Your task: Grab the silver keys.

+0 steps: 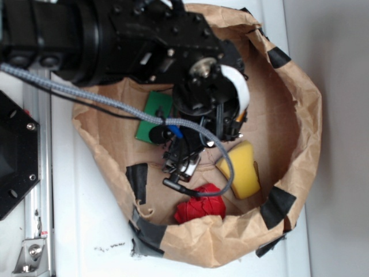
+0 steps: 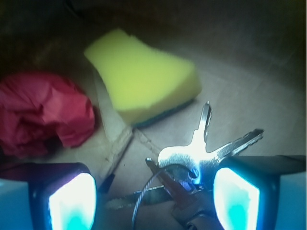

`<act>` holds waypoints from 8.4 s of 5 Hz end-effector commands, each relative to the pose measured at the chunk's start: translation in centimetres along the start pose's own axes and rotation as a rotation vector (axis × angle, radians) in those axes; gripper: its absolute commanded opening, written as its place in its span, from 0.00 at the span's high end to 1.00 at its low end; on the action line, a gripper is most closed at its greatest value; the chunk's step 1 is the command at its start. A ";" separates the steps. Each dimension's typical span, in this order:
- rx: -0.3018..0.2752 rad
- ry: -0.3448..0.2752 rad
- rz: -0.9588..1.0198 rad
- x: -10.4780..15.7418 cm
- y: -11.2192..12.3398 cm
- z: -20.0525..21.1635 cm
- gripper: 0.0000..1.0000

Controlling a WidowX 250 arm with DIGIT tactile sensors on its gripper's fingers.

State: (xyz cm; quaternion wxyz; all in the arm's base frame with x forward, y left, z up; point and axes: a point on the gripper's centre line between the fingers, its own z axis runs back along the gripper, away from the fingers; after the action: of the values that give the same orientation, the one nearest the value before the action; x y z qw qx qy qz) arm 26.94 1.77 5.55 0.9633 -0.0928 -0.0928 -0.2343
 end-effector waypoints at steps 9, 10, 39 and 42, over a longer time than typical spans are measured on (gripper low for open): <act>0.059 0.039 -0.059 0.6 0.2 -1.4 1.00; 0.064 0.032 -0.056 0.7 0.4 -1.1 1.00; 0.153 -0.025 -0.498 -1.0 1.1 1.1 1.00; 0.163 -0.031 -0.487 -0.9 1.2 1.0 1.00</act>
State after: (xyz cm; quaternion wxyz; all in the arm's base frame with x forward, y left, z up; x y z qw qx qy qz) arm 25.93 3.69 4.60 0.8859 -0.0118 -0.1259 -0.4462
